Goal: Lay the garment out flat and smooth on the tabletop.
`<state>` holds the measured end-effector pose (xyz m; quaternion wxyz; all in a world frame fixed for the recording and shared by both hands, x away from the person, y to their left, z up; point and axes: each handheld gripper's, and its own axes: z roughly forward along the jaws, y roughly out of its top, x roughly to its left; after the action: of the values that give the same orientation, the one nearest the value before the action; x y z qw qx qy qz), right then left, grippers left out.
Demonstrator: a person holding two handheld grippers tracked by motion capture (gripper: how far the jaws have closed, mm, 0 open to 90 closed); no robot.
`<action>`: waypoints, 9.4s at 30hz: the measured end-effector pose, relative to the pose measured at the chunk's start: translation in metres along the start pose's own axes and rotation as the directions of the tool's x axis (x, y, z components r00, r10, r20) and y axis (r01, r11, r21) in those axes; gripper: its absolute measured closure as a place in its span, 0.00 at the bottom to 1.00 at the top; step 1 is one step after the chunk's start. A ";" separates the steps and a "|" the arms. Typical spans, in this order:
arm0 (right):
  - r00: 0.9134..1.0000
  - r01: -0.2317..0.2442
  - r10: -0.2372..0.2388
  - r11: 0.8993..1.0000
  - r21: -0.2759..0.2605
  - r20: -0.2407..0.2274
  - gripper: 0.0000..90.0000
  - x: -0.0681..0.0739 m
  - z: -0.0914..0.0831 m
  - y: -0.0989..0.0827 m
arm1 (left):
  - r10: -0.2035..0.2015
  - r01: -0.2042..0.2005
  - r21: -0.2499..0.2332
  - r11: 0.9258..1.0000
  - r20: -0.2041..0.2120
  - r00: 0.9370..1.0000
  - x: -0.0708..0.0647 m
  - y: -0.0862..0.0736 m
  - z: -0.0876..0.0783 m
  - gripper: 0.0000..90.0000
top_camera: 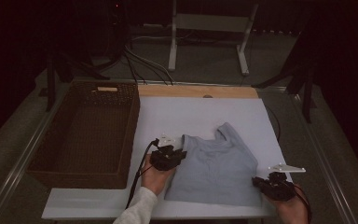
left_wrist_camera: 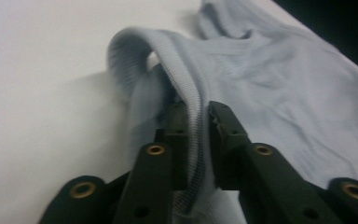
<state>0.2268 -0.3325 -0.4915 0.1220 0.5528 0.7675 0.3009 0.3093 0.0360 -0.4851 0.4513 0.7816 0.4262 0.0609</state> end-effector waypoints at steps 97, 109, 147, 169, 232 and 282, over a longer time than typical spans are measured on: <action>0.961 0.270 -0.276 0.938 -0.218 0.002 0.97 0.096 0.022 0.079 | 0.190 -0.204 0.060 0.977 0.186 0.964 -0.074 -0.026 0.023 0.84; 0.962 0.269 -0.272 0.946 -0.178 0.006 0.97 0.088 0.025 0.059 | 0.227 -0.216 -0.082 0.973 0.172 0.959 -0.066 -0.011 -0.012 0.64; 0.948 0.315 -0.315 0.924 -0.219 0.036 0.57 0.092 0.018 0.064 | 0.256 -0.260 0.002 0.966 0.160 0.953 -0.066 -0.021 0.005 0.91; 0.903 0.428 -0.427 0.893 -0.139 0.038 0.54 0.116 0.042 0.079 | 0.282 -0.290 0.021 0.957 0.177 0.943 -0.075 -0.027 0.011 0.92; 0.988 0.133 -0.111 0.963 -0.235 0.106 0.90 0.050 0.003 0.088 | 0.283 -0.295 0.044 0.954 0.178 0.942 -0.073 -0.031 0.013 0.93; 0.997 0.070 -0.045 0.897 -0.437 0.068 0.96 0.057 -0.024 0.080 | 0.285 -0.272 -0.095 0.958 0.178 0.942 -0.080 0.002 0.008 0.46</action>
<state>0.2556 -0.2711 -0.4168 0.2738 0.4964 0.6923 0.4465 0.2641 -0.0281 -0.4649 0.5036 0.8201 0.2640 0.0638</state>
